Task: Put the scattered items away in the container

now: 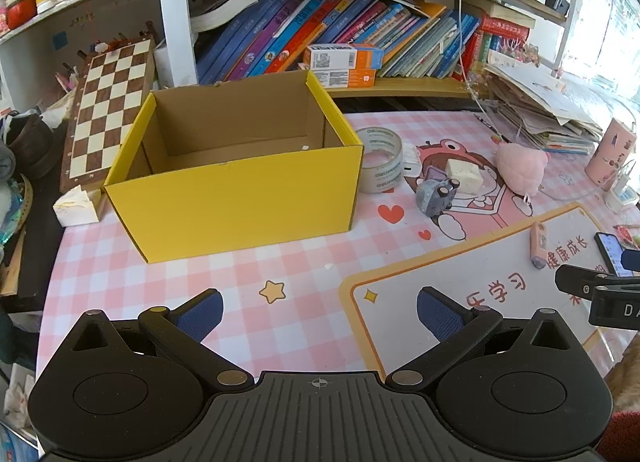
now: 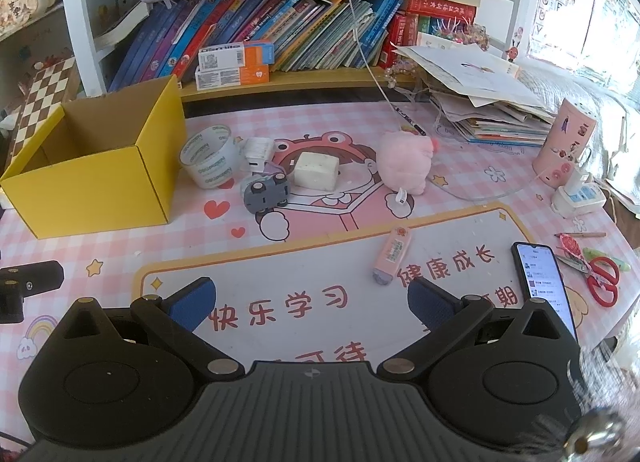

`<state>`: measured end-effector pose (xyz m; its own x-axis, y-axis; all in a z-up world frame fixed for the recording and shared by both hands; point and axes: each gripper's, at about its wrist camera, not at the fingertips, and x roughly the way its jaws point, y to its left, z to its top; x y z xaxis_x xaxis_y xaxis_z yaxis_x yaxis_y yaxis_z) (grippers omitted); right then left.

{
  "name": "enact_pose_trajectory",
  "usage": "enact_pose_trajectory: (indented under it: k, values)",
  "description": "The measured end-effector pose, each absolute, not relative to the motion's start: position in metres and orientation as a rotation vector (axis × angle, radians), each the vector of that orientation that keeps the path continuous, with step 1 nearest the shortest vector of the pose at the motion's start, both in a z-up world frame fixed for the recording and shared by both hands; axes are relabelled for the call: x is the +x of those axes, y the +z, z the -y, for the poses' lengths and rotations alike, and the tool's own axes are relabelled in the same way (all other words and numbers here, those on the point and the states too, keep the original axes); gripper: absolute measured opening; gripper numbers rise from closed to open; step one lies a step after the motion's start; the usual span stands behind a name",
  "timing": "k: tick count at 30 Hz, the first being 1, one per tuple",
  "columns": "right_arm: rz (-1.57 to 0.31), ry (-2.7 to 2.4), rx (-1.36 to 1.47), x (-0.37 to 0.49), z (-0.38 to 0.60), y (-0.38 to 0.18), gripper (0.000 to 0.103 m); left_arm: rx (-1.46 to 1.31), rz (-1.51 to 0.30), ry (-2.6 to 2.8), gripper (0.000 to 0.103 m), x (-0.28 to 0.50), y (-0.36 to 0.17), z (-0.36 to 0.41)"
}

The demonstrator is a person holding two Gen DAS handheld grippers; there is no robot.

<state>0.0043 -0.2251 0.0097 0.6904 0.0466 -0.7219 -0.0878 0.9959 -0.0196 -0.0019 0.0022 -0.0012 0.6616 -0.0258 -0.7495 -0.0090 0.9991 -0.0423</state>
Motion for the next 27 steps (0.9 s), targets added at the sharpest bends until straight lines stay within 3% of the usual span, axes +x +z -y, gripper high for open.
enact_pose_trajectory:
  k: [27]
  values:
    - [-0.81, 0.078, -0.059, 0.0067, 0.2222, 0.0096, 0.103, -0.043, -0.856, -0.008, 0.103, 0.0009, -0.0025, -0.0058]
